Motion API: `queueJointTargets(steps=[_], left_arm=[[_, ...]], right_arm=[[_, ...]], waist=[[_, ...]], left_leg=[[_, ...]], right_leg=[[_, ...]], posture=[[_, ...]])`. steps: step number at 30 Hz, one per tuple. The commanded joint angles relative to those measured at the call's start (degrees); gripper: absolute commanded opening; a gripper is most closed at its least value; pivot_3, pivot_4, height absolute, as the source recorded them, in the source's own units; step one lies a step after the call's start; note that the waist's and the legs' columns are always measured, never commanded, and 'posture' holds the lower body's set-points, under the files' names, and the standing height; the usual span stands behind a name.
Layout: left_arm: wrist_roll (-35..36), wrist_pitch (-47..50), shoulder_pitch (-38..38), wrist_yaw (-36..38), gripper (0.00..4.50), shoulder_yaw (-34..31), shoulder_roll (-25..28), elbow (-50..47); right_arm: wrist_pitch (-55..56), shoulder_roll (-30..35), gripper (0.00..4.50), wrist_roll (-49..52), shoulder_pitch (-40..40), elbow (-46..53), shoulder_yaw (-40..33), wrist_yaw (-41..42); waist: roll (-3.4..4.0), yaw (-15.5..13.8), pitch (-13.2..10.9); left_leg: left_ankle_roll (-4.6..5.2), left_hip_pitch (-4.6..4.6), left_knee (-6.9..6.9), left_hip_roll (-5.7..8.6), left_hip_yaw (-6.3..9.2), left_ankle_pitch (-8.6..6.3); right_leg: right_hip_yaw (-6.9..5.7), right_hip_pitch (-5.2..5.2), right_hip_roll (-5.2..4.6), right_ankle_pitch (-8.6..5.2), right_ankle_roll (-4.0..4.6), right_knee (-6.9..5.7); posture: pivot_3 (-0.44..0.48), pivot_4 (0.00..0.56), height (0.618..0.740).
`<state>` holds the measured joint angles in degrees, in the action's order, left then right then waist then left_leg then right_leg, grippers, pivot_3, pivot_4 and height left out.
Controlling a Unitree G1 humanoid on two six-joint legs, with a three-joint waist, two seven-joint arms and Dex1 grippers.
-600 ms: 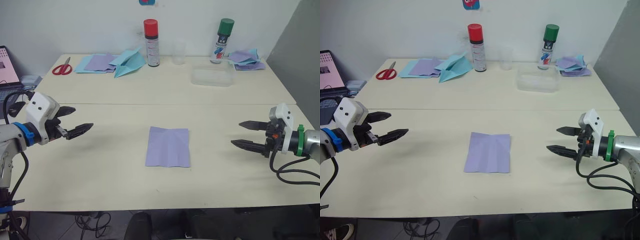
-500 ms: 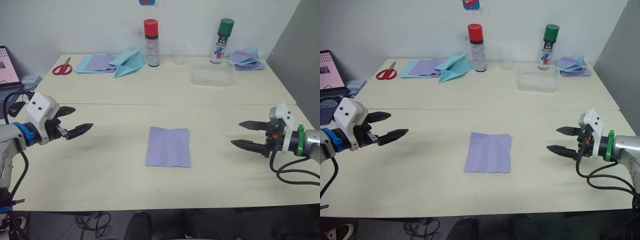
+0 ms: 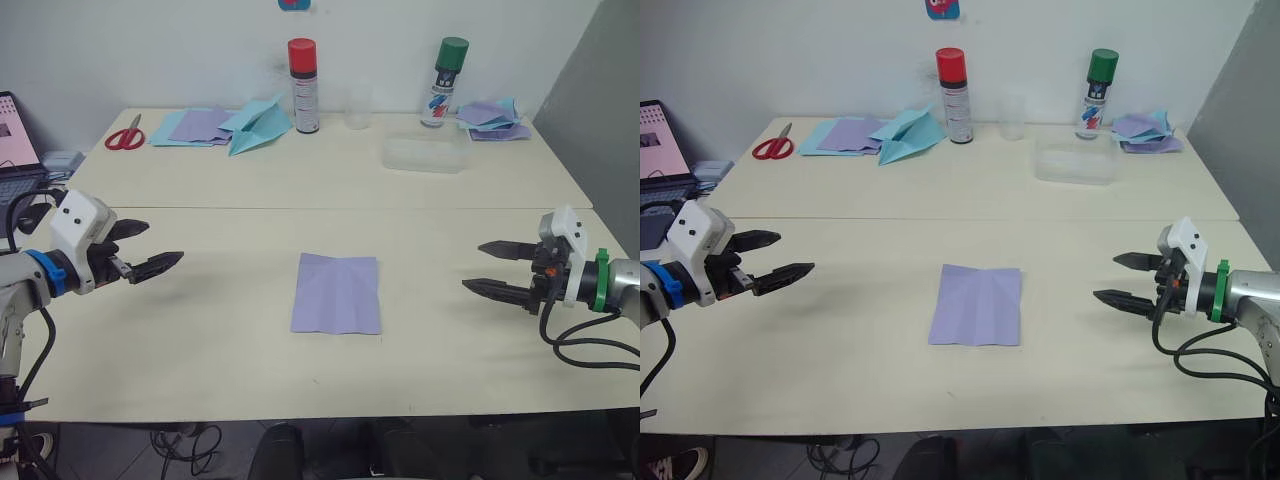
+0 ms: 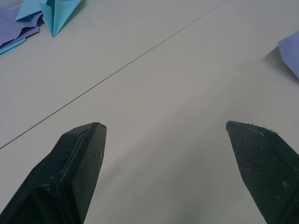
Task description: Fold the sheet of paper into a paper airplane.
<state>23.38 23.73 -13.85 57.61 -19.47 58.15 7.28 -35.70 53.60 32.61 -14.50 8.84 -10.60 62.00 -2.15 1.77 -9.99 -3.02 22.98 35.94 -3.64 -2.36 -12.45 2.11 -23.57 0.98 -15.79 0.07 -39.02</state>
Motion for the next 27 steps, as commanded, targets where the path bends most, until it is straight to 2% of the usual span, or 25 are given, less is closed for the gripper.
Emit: queueJointTargets(steps=[1, 10, 13, 20, 25, 27], left_arm=[[1.64, 0.71, -0.15, 0.76, 4.5, -2.15, 0.4, -1.9], [4.35, 4.65, -0.01, 1.6, 4.5, 0.72, -1.09, -9.7], [4.51, 4.93, -0.71, 0.69, 3.93, 3.35, -3.05, -13.5], [3.97, 8.43, -5.2, -5.51, 1.71, 12.81, -12.73, -22.37], [-3.67, 3.17, -5.72, -9.37, 0.17, 22.76, -19.88, -19.41], [-5.22, 1.66, -6.02, -10.15, 0.04, 24.72, -22.47, -17.38]], right_arm=[[0.72, 1.35, 4.48, -0.19, -0.5, 0.59, -1.62, 0.42], [1.01, 0.33, 4.48, -1.27, -2.06, 0.82, 0.88, 0.44], [1.22, -1.4, 4.5, -2.21, -3.72, 0.74, 2.87, -0.58], [2.36, -5.46, 4.5, -5.78, -6.05, 0.97, 8.19, -2.75], [4.52, -8.18, 4.5, -9.97, -7.39, -0.78, 12.03, -5.12], [4.85, -9.14, 4.5, -11.05, -7.78, -1.38, 12.76, -5.87]], waist=[[0.0, 0.01, 0.0], [0.0, 0.01, 0.0], [0.0, 0.01, 0.0], [-0.03, -0.1, 0.02], [-0.03, -0.08, 0.03], [-0.03, -0.05, 0.03]], left_leg=[[0.0, 0.0, 0.0, 0.0, -0.01, 0.0], [0.0, 0.0, 0.03, 0.0, 0.0, 0.0], [0.0, -0.03, 0.04, 0.03, 0.0, 0.0], [0.0, 0.02, 0.15, 0.09, 0.04, 0.0], [0.0, -0.05, 0.16, 0.16, 0.06, 0.0], [0.0, -0.04, 0.19, 0.14, 0.06, 0.0]], right_leg=[[0.01, 0.0, 0.0, 0.0, 0.0, 0.0], [0.0, 0.02, 0.0, 0.01, -0.01, -0.01], [0.03, 0.04, 0.0, 0.02, -0.03, -0.03], [0.03, 0.09, 0.05, 0.07, -0.11, -0.03], [0.09, 0.15, 0.09, 0.09, -0.13, -0.03], [0.09, 0.15, 0.16, 0.11, -0.14, -0.04]], posture=[[0.0, 0.15, 0.74], [0.0, 0.15, 0.74], [0.0, 0.15, 0.74], [0.0, 0.15, 0.74], [0.0, 0.15, 0.74], [0.0, 0.15, 0.74]])
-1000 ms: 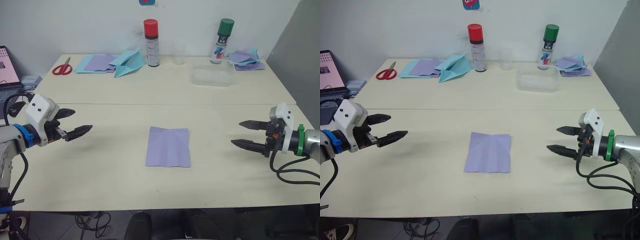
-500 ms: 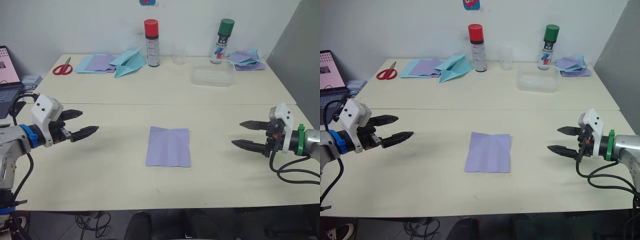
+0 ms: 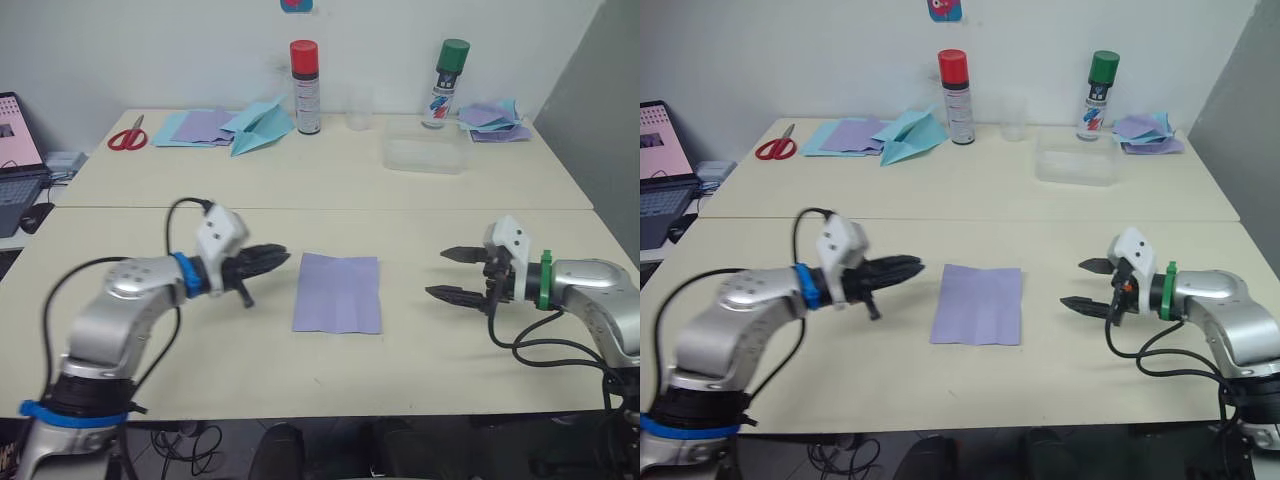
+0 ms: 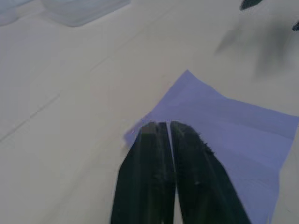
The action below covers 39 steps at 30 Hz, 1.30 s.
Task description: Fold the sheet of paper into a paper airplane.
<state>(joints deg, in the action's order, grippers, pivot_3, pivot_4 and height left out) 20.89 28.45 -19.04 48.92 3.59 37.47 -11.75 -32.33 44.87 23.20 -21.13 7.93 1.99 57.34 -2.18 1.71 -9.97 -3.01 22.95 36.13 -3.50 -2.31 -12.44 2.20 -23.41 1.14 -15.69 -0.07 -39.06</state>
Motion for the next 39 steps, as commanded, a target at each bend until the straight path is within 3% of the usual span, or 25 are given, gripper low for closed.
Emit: queueJointTargets(steps=[1, 9, 15, 19, 28, 29, 39], left_arm=[[-3.44, -3.93, -0.84, -1.32, 0.04, 3.09, -3.02, 2.6], [-12.55, -5.91, -1.17, -4.03, 0.04, 10.18, -7.21, 12.62], [-14.76, -7.08, -0.94, -3.77, 0.04, 11.53, -8.61, 15.78], [-15.48, -7.46, -0.66, -3.84, 0.0, 11.6, -9.35, 16.78], [-15.99, -7.39, 0.76, -4.64, 0.0, 10.93, -9.96, 16.36], [-15.98, -7.4, 0.77, -4.75, 0.0, 10.83, -10.04, 16.4], [-16.1, -7.67, 0.1, -5.22, 0.0, 10.73, -10.87, 17.31]], right_arm=[[1.62, -0.9, 4.5, -1.97, -1.26, -0.67, 0.49, -1.38], [2.28, -3.81, 4.5, -4.79, -1.47, -0.85, 2.45, -3.23], [3.12, -5.91, 4.5, -7.11, -2.58, -2.43, 3.26, -5.09], [4.26, -6.7, 3.54, -8.74, -2.67, -4.22, 3.86, -5.91], [10.61, -10.32, 0.19, -15.32, -3.05, -10.06, 8.26, -8.15], [10.55, -10.76, 0.04, -15.56, -3.04, -10.38, 8.66, -7.94], [6.2, -17.17, 0.04, -14.02, -2.05, -8.81, 10.68, -8.32]], waist=[[0.0, -0.01, 0.0], [0.01, -0.02, 0.01], [0.05, -0.05, 0.11], [0.07, -0.13, 0.21], [0.21, -0.11, 0.45], [0.24, -0.11, 0.46], [0.34, -0.12, 0.71]], left_leg=[[0.0, 0.0, 0.0, 0.0, -0.01, 0.0], [0.0, -0.01, 0.0, -0.04, 0.03, 0.0], [0.0, -0.11, 0.04, -0.01, 0.05, 0.0], [0.01, -0.12, 0.11, 0.0, 0.07, 0.01], [0.01, -0.14, 0.15, 0.0, 0.08, 0.01], [0.01, -0.14, 0.15, 0.0, 0.08, 0.01], [0.01, -0.15, 0.16, -0.01, 0.1, 0.01]], right_leg=[[-0.01, 0.0, 0.08, 0.0, 0.0, 0.0], [-0.01, 0.0, 0.21, 0.01, 0.0, -0.01], [-0.02, 0.15, 0.2, 0.03, -0.01, -0.01], [-0.01, 0.21, 0.2, 0.07, -0.03, -0.02], [0.0, 0.23, 0.21, 0.08, -0.03, -0.04], [0.0, 0.23, 0.21, 0.08, -0.04, -0.04], [0.0, 0.23, 0.24, 0.08, -0.04, -0.05]], posture=[[0.0, 0.15, 0.74], [0.0, 0.15, 0.74], [0.0, 0.15, 0.74], [0.0, 0.15, 0.74], [0.0, 0.15, 0.74], [0.0, 0.15, 0.74], [0.0, 0.15, 0.74]])
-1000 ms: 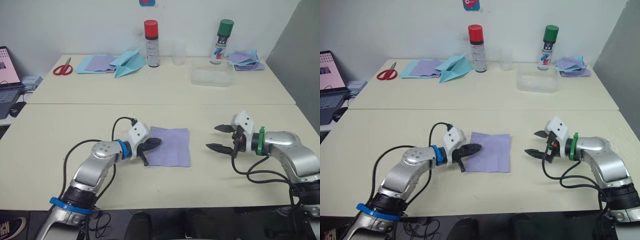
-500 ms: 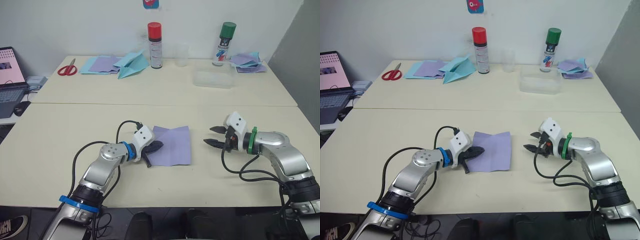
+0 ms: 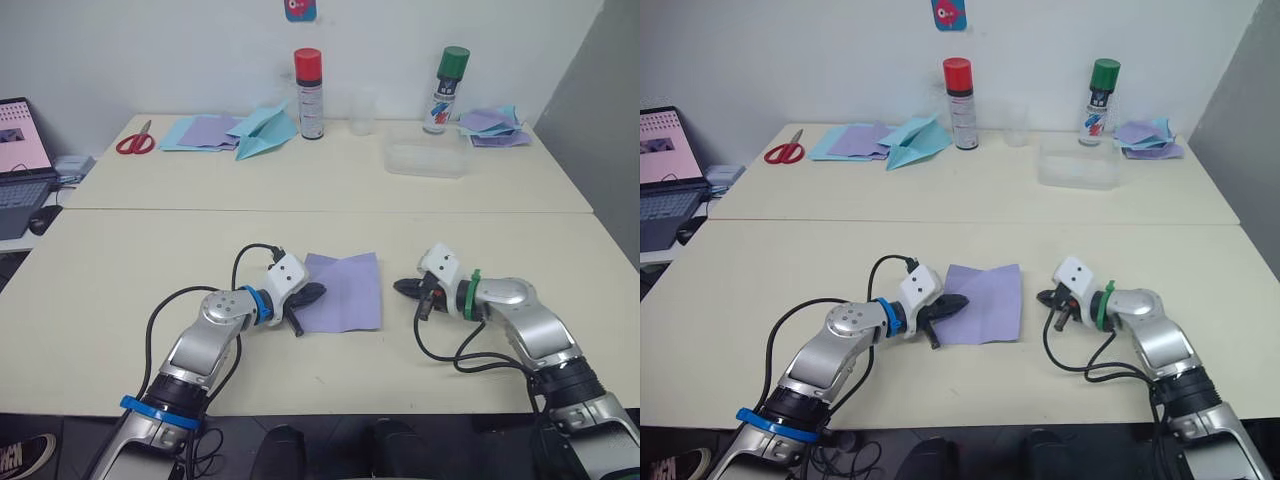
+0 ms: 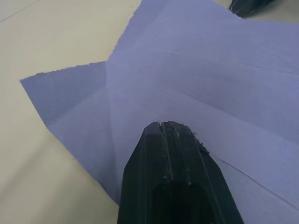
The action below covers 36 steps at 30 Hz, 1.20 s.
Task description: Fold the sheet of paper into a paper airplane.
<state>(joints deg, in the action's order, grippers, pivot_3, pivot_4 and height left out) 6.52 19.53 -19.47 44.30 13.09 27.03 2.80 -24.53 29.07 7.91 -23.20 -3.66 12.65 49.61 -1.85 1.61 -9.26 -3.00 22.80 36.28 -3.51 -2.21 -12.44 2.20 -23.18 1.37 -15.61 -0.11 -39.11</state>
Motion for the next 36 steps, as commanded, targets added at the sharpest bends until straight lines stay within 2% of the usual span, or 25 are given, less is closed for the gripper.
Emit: queueJointTargets(steps=[1, 13, 21, 28, 36], left_arm=[[-1.79, 1.21, 0.23, -0.58, 0.0, 1.27, -0.61, 3.03], [-1.55, 2.61, -1.06, 0.59, 0.0, 1.54, -1.14, 3.68], [-0.81, 5.43, 0.27, 1.27, 0.0, 0.71, 0.11, 1.85], [2.3, 12.4, 4.01, 2.27, 0.0, -2.71, 3.7, -2.83], [1.78, 12.81, 3.75, 1.47, 0.0, -2.32, 3.86, -2.17]], right_arm=[[-2.41, -2.39, 0.04, 1.6, 0.11, 3.06, -0.07, -1.01], [-13.46, -13.38, 0.04, 11.83, -0.71, 7.79, -5.85, -6.03], [-9.66, -17.66, 0.04, 8.46, -3.19, 1.4, -2.36, -8.56], [-4.89, -19.59, 0.04, 4.8, -4.13, -3.71, 1.38, -9.31], [-2.12, -22.44, 0.04, 2.56, -4.88, -7.2, 3.5, -9.61]], waist=[[0.01, -0.07, 0.01], [0.02, -0.1, 0.04], [0.03, 0.01, 0.13], [0.0, 0.64, 0.18], [0.01, 0.78, 0.23]], left_leg=[[0.0, 0.0, 0.0, 0.0, 0.01, 0.0], [0.01, 0.04, 0.03, 0.01, 0.12, 0.01], [0.01, 0.04, 0.02, 0.01, 0.15, 0.01], [0.01, -0.02, -0.14, -0.12, 0.23, 0.0], [0.01, -0.08, -0.18, -0.19, 0.24, 0.0]], right_leg=[[0.0, 0.0, 0.0, 0.0, 0.0, 0.0], [0.02, 0.02, 0.0, 0.02, -0.02, 0.0], [0.01, 0.01, 0.06, 0.02, -0.02, 0.01], [0.14, -0.06, 0.22, 0.01, 0.0, 0.04], [0.11, -0.06, 0.36, 0.01, 0.01, 0.01]], posture=[[0.0, 0.15, 0.74], [0.0, 0.15, 0.74], [0.0, 0.15, 0.74], [0.0, 0.15, 0.74], [0.0, 0.15, 0.74]])
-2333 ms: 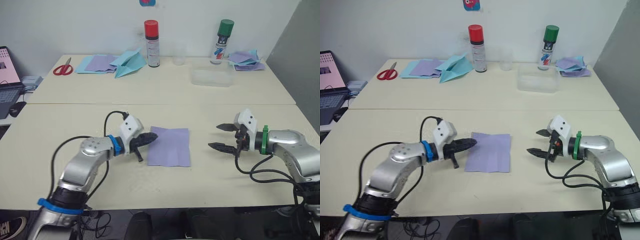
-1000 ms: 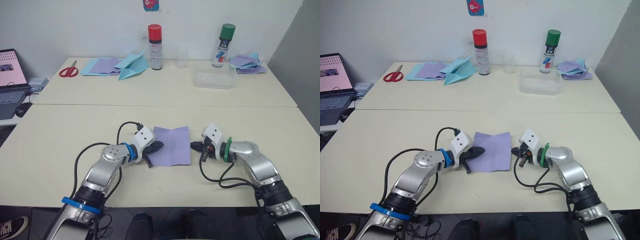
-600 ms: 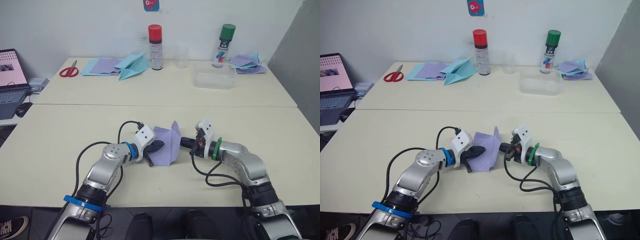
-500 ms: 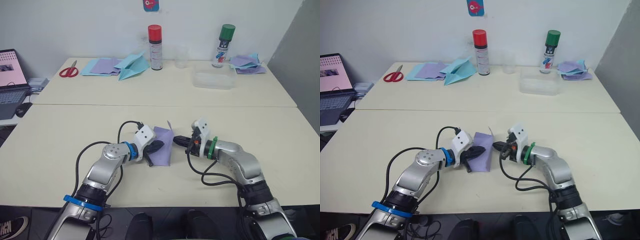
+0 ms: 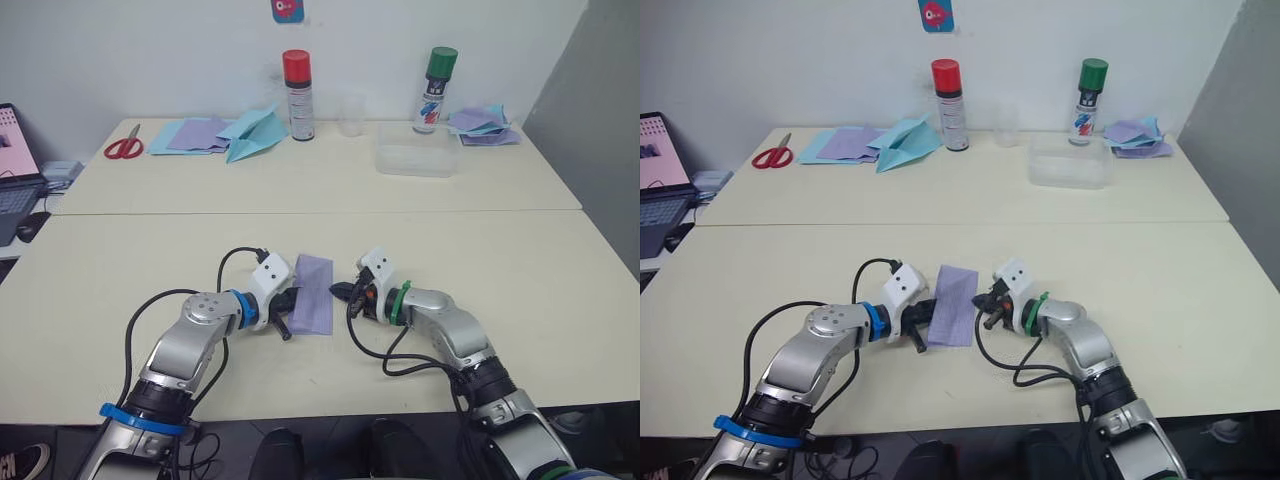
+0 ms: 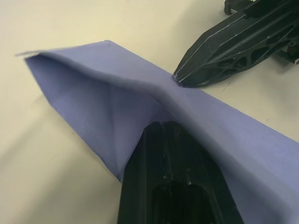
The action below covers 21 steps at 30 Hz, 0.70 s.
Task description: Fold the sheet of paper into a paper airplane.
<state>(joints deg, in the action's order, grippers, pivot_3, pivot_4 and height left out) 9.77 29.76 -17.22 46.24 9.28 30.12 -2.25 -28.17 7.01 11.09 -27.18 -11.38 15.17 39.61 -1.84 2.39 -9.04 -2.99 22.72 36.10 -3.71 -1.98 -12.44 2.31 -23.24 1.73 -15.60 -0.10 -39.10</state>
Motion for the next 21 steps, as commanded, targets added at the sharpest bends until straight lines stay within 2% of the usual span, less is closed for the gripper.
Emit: queueJointTargets(steps=[1, 8, 15, 18, 21], left_arm=[[-1.57, 2.44, 1.36, -0.56, 0.0, 1.62, 0.65, 3.09], [-0.77, 2.82, 1.61, -0.44, 0.0, -0.67, 2.63, 2.12], [6.23, 4.83, 3.82, 2.56, 0.0, -11.17, 10.53, -4.56], [9.32, 5.14, 2.54, 1.98, 0.0, -14.82, 10.51, -7.02], [12.66, 7.13, 1.44, 1.25, 0.0, -15.39, 8.32, -11.34]], right_arm=[[1.77, -0.3, 0.04, -1.2, -0.89, 0.1, 1.44, 0.52], [3.63, 1.13, 0.04, -6.46, -1.64, -3.25, 5.53, 0.52], [4.13, 1.46, 0.04, -7.58, -1.83, -4.48, 6.48, 0.25], [4.48, 1.63, 0.04, -7.54, -1.84, -4.79, 6.58, 0.28], [4.76, 1.79, 0.04, -7.56, -1.97, -5.09, 6.7, 0.35]], waist=[[0.0, 0.0, 0.02], [-0.06, 0.11, 0.27], [-0.1, 0.87, 0.29], [-0.12, 0.76, 0.29], [-0.15, 0.55, 0.31]], left_leg=[[0.0, 0.0, 0.0, 0.0, 0.0, 0.0], [0.0, -0.06, 0.0, 0.01, 0.0, 0.0], [0.0, -0.13, -0.14, -0.14, 0.12, 0.0], [0.0, -0.07, -0.12, -0.13, 0.12, 0.0], [0.0, -0.05, -0.09, -0.03, 0.11, 0.0]], right_leg=[[0.01, 0.0, 0.0, 0.0, 0.0, 0.0], [0.08, 0.02, 0.0, 0.01, 0.02, 0.0], [0.05, -0.01, 0.04, -0.02, 0.13, -0.01], [0.01, -0.03, 0.03, -0.03, 0.14, -0.01], [0.07, 0.0, 0.02, -0.02, 0.14, 0.0]], posture=[[0.0, 0.15, 0.74], [0.0, 0.15, 0.74], [0.0, 0.15, 0.74], [0.0, 0.15, 0.74], [0.0, 0.15, 0.74]])
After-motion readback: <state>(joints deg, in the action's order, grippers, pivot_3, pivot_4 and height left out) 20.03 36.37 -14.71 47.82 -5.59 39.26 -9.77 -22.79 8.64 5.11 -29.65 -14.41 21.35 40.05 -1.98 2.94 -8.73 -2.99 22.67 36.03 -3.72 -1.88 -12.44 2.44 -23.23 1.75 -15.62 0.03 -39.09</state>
